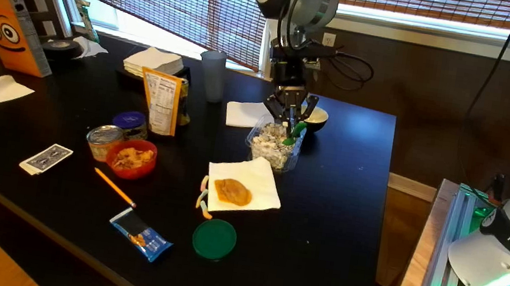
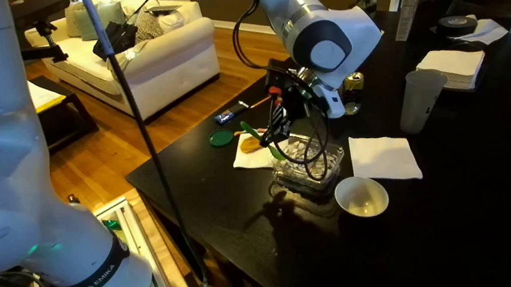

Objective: Pick up the spoon, get some of the objects from the plastic bowl and put them in the white bowl

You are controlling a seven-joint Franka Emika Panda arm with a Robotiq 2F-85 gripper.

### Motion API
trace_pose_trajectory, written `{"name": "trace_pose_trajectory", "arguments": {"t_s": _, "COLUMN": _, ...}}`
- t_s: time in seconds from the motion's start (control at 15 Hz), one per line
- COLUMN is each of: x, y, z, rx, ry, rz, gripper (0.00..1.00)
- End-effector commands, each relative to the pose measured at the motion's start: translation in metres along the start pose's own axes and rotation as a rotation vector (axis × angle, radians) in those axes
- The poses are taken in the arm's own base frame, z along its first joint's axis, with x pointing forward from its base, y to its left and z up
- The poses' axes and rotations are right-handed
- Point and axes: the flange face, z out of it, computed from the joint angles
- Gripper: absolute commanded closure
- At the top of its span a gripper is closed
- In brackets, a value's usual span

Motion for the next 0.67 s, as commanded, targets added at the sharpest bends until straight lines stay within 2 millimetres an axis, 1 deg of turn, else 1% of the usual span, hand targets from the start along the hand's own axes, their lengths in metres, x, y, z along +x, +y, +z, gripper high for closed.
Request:
{"name": "trace_pose_trajectory", "arguments": {"t_s": 0.0, "x": 0.015, "y": -0.007, "z": 0.003, "rx": 0.063, "ry": -0.063, "rz": -0.037, "gripper": 0.96}}
{"name": "trace_pose_trajectory", "arguments": {"t_s": 0.4, "x": 0.041, "y": -0.02, "z": 0.009, "rx": 0.178, "ry": -0.011, "rz": 0.014, "gripper": 0.96}}
{"name": "trace_pose_trajectory", "arguments": {"t_s": 0.6, "x": 0.049, "y": -0.021, "z": 0.01, "rx": 0.21, "ry": 0.033, "rz": 0.037, "gripper": 0.96}}
